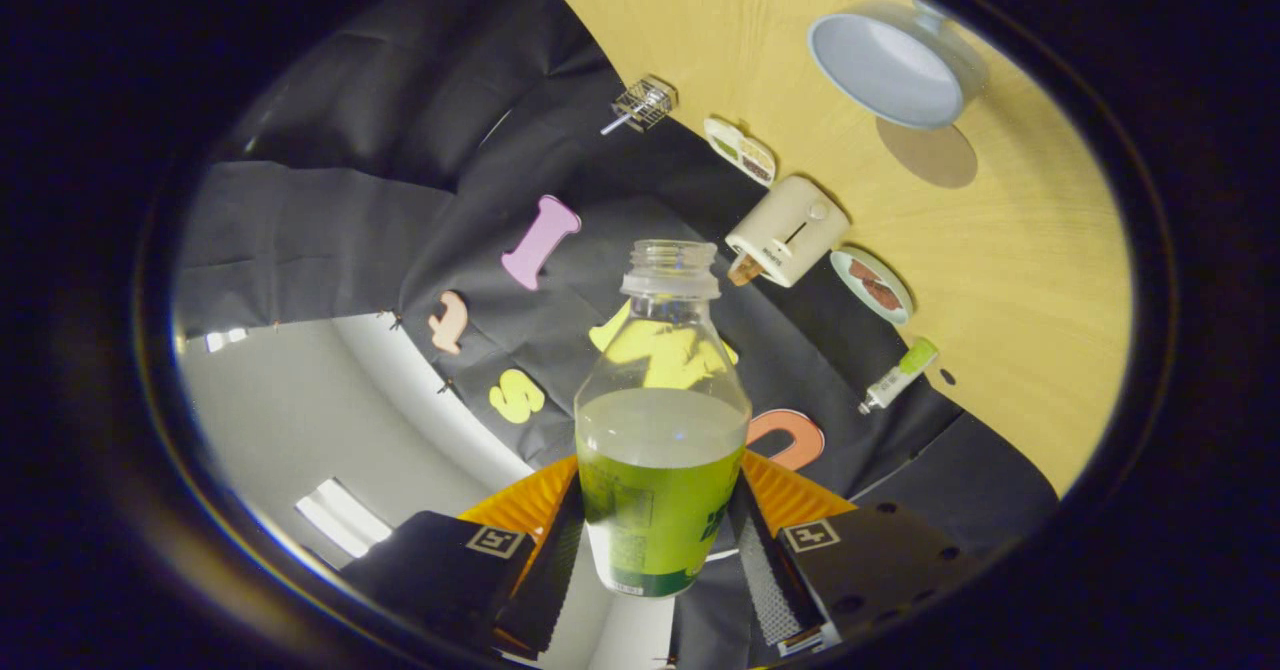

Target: Take the bottle from table, then pour the juice into the cup, finally place the bottle on the coaster

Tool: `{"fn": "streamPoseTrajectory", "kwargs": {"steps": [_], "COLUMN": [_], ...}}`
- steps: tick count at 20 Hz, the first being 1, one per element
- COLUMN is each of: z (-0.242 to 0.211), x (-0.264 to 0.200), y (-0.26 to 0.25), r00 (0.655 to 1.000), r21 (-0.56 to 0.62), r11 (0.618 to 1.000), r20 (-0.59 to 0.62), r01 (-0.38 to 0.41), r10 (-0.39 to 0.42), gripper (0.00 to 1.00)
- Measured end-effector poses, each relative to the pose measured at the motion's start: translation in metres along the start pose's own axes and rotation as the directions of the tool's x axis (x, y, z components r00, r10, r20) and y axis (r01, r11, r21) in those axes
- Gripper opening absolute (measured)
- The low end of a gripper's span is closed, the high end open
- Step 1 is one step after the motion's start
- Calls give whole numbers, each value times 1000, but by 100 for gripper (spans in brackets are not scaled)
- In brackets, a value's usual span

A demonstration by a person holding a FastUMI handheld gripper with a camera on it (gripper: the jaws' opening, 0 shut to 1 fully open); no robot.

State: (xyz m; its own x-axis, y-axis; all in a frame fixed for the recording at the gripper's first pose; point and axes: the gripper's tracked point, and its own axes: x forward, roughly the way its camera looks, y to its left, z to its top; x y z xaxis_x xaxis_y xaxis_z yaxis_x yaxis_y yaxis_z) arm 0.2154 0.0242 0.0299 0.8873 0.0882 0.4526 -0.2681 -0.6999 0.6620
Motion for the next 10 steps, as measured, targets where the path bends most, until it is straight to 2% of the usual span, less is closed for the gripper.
{"fn": "streamPoseTrajectory", "kwargs": {"steps": [2, 4, 6, 10], "z": [-3, -6, -9, -17], "x": [1, 1, 2, 5], "y": [6, 1, -6, -15], "r00": [1000, 1000, 998, 993], "r21": [-66, -152, -267, -442], "r11": [998, 988, 962, 893], "r20": [-4, -11, -10, -39], "r01": [-24, 3, 50, 86], "r10": [23, -5, -55, -115], "gripper": [78, 78, 78, 78]}}
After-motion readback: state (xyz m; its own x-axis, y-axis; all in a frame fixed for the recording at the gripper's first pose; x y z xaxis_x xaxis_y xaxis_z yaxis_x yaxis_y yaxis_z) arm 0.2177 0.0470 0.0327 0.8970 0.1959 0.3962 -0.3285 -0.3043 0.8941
